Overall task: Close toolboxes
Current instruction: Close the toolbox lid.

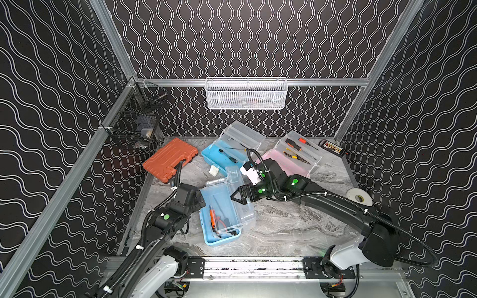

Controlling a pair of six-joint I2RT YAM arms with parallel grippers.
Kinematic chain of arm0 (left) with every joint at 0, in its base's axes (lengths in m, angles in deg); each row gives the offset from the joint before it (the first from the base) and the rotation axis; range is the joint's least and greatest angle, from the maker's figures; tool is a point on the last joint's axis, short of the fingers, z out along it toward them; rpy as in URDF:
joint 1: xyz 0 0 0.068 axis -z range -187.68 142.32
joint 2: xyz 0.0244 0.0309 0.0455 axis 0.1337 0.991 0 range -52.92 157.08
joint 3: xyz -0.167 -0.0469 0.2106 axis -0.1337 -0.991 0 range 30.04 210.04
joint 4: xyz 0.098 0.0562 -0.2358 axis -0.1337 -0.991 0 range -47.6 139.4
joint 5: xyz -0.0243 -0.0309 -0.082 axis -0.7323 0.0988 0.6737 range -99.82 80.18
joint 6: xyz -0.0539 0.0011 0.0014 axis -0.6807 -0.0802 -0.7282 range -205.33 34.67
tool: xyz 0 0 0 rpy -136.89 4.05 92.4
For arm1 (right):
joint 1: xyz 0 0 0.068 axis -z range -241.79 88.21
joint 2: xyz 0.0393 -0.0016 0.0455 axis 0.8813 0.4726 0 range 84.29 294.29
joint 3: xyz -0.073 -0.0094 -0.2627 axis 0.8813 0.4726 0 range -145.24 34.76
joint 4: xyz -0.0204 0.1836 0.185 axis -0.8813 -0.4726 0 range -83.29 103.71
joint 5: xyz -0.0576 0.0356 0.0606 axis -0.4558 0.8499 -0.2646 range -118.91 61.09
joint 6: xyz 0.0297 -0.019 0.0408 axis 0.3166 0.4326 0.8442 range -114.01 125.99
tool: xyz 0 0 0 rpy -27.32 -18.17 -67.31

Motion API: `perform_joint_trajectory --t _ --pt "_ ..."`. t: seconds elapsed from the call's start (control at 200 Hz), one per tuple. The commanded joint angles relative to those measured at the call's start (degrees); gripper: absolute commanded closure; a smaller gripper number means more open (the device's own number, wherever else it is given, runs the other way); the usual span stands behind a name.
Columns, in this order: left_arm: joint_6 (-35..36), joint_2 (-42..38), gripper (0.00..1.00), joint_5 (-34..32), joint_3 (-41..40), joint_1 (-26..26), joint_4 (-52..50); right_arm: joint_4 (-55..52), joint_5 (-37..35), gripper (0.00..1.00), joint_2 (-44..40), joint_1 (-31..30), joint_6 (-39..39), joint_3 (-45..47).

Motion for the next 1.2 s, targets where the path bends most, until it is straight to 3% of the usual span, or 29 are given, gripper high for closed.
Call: perform_joint_trajectory --t 0.0,0.205,0.405,0.571,0.806,1.191 --pt "-2.5 -2.3 0.01 -3.7 -0.8 0.0 -2.5 -3.1 -5.5 0.01 1.4 -2.7 -2.8 -2.6" --pt "-2.7 -1.5 0.01 -4.4 -0.3 0.0 -3.4 -5.1 -8.1 0.01 5.5 -7.2 -4.7 -7.7" --pt "-3.7 -3.6 0.01 -3.9 -1.2 0.0 -1.5 -3.0 -4.8 0.01 8.4 -8.6 -4.3 -9.1" --pt "-3.4 -2.3 0.01 -3.1 -1.3 0.0 -1.7 -1.9 -5.6 0.01 9.0 -8.7 -3.3 -8.4" --pt "-5.3 -2.0 0.01 -1.6 -5.2 0.0 -0.8 -2.9 -13.7 0.01 8.0 -6.9 -0.8 -6.1" --pt "-7.5 2.2 0.01 -0.9 -9.1 0.0 0.7 -3.0 -13.8 0.01 12.4 -5.4 -0.8 -6.2"
